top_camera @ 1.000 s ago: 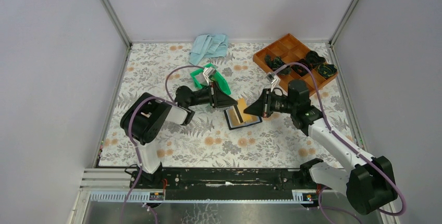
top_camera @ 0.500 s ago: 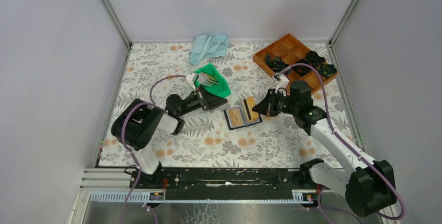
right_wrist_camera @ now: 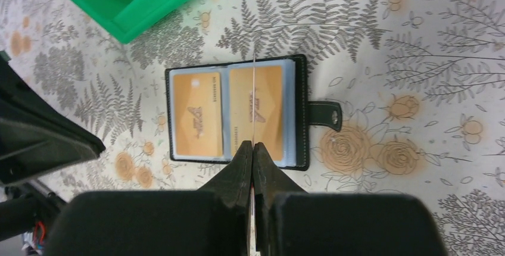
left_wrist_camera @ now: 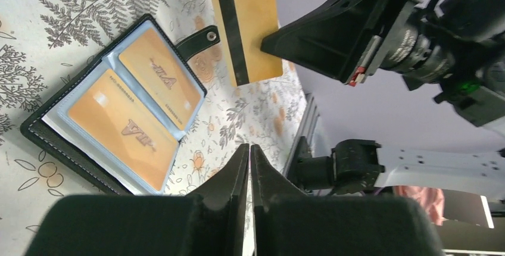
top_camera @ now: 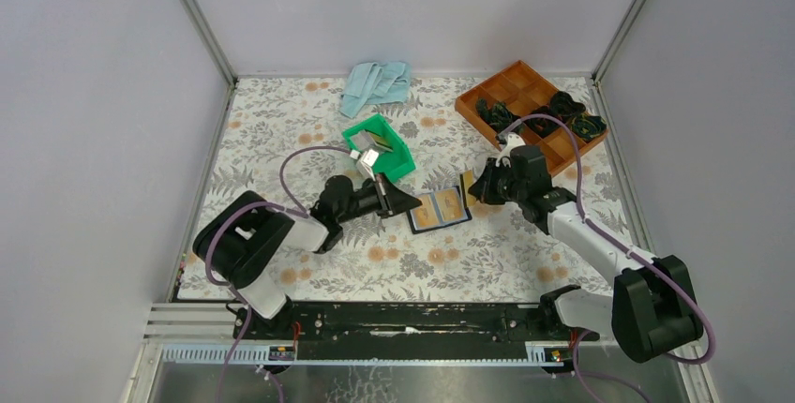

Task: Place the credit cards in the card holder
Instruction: Turn over the card slot in the card holder.

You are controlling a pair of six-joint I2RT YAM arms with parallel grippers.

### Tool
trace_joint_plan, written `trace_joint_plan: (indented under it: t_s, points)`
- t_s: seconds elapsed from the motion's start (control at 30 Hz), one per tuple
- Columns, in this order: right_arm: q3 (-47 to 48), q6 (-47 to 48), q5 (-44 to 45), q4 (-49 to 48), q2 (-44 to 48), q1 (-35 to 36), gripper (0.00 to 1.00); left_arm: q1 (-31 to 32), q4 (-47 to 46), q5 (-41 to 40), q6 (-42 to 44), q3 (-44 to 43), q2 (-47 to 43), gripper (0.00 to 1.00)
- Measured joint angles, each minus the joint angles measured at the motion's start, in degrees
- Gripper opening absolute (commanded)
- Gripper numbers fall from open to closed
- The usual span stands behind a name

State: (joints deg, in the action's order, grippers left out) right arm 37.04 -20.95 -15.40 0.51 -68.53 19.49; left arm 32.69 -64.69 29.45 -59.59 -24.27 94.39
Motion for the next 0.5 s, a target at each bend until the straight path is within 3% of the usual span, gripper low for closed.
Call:
trace_joint_plan:
  t_s: [0.27, 0.5]
  points:
    - [-0.04, 1.95, 5.01, -1.22, -3.13, -0.02, 0.00, 4.66, 12.76, -6.21, 7.23, -4.85, 0.48, 0.01]
    - [-0.04, 3.63, 6.86, -1.22, -5.95, -0.02, 0.00, 5.55, 19.39, -9.79, 9.44, -5.99, 2.36, 0.00]
